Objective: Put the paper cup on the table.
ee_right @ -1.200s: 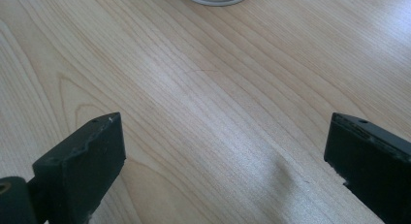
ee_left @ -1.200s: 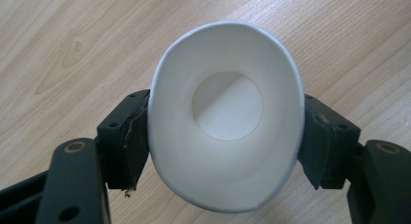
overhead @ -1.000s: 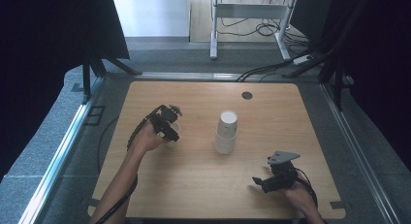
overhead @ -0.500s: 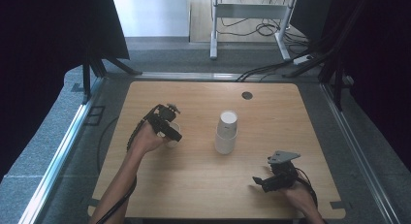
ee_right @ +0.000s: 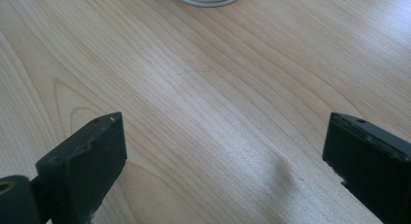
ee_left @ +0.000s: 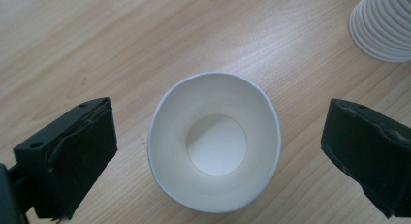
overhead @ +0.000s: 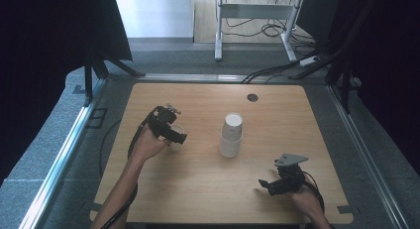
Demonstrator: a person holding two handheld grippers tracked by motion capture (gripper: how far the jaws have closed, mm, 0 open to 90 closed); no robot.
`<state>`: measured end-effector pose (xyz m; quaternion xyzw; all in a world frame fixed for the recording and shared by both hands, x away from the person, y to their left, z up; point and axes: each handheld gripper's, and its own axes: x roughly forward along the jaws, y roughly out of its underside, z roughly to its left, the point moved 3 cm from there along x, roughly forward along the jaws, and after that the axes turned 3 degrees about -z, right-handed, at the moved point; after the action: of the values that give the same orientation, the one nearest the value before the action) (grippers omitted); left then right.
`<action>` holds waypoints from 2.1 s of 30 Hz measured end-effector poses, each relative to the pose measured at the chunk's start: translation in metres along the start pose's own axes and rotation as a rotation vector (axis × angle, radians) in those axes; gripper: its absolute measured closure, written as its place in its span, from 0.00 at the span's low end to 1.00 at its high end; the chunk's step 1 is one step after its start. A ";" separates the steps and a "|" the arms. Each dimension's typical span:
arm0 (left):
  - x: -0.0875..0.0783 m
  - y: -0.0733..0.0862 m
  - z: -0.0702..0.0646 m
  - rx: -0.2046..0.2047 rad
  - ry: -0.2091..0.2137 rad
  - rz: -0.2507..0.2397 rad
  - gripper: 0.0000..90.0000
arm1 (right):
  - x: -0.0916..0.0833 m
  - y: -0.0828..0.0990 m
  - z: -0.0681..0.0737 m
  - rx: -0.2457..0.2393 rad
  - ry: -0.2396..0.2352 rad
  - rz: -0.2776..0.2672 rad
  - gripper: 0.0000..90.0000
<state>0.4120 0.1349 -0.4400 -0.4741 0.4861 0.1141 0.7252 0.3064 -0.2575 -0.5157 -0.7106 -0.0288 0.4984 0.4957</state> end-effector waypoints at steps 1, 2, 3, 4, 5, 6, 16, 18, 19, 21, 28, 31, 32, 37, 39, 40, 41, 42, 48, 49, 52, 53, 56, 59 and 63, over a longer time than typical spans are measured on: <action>-0.002 0.000 -0.001 0.003 -0.003 -0.013 0.00 | -0.001 0.000 0.000 0.004 -0.003 -0.001 0.01; -0.004 0.000 -0.001 0.005 -0.008 -0.027 0.00 | -0.001 0.000 -0.001 0.008 0.001 -0.006 0.00; -0.006 0.001 -0.002 0.010 -0.011 -0.043 0.00 | -0.001 0.000 -0.001 0.011 0.001 -0.008 0.00; -0.008 0.001 -0.003 0.010 -0.011 -0.058 0.00 | -0.002 0.000 -0.001 0.013 -0.002 -0.010 0.00; -0.010 0.001 -0.004 0.010 -0.011 -0.070 0.00 | -0.002 0.000 -0.002 0.016 0.000 -0.015 0.00; -0.013 0.001 -0.005 0.012 -0.011 -0.082 0.00 | -0.002 0.000 -0.002 0.020 0.003 -0.020 0.00; -0.032 0.006 -0.016 0.025 -0.004 -0.171 0.00 | -0.003 -0.001 0.000 0.022 -0.003 -0.034 0.00; -0.034 0.007 -0.018 0.020 -0.004 -0.183 0.00 | -0.004 -0.001 0.000 0.025 -0.004 -0.033 0.00; -0.036 0.008 -0.018 0.029 -0.004 -0.183 0.00 | -0.004 -0.001 0.000 0.025 -0.004 -0.035 0.00; -0.038 0.009 -0.020 0.028 -0.004 -0.193 0.00 | -0.004 -0.001 0.000 0.027 -0.005 -0.037 0.00; -0.047 0.017 -0.029 0.041 0.001 -0.217 0.00 | -0.005 0.002 -0.002 0.032 -0.005 -0.037 0.00; -0.049 0.023 -0.033 0.049 -0.009 -0.225 0.00 | -0.005 0.002 -0.003 0.034 -0.004 -0.040 0.00; -0.050 0.025 -0.034 0.051 -0.010 -0.229 0.00 | -0.005 0.002 -0.003 0.033 -0.003 -0.039 0.00; -0.054 0.036 -0.039 0.054 -0.002 -0.266 0.00 | -0.004 0.003 -0.003 0.032 -0.006 -0.036 0.00; -0.056 0.041 -0.041 0.052 -0.002 -0.284 0.00 | -0.004 0.003 -0.003 0.032 -0.009 -0.034 0.00; -0.057 0.044 -0.042 0.049 -0.001 -0.295 0.00 | -0.004 0.004 -0.002 0.033 -0.009 -0.033 0.00; -0.057 0.046 -0.043 0.043 0.003 -0.303 0.00 | -0.004 0.003 -0.003 0.032 -0.008 -0.035 0.00; -0.058 0.048 -0.044 0.042 0.005 -0.310 0.00 | -0.004 0.003 -0.003 0.030 -0.008 -0.037 0.00; -0.061 0.058 -0.055 0.054 0.016 -0.357 0.00 | -0.004 0.003 -0.001 0.018 -0.011 -0.027 0.00; -0.061 0.060 -0.056 0.059 0.015 -0.360 0.00 | -0.003 0.003 -0.001 0.015 -0.011 -0.028 0.00; -0.062 0.065 -0.061 0.062 0.015 -0.369 0.00 | -0.003 0.003 0.000 0.016 -0.010 -0.027 0.00; -0.062 0.066 -0.062 0.062 0.016 -0.372 0.00 | -0.003 0.003 0.000 0.013 -0.009 -0.024 0.00; -0.060 0.071 -0.067 0.059 0.026 -0.382 0.00 | -0.003 0.004 0.001 0.017 -0.011 -0.023 0.00; -0.056 0.075 -0.070 0.058 0.028 -0.389 0.00 | -0.003 0.003 0.001 0.025 -0.018 -0.022 0.00; -0.049 0.082 -0.075 0.044 0.037 -0.390 0.00 | -0.003 0.004 0.003 0.027 -0.015 -0.019 0.00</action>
<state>0.2913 0.1330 -0.4533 -0.5452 0.4006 -0.0480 0.7348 0.3006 -0.2589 -0.5169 -0.6997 -0.0327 0.4993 0.5100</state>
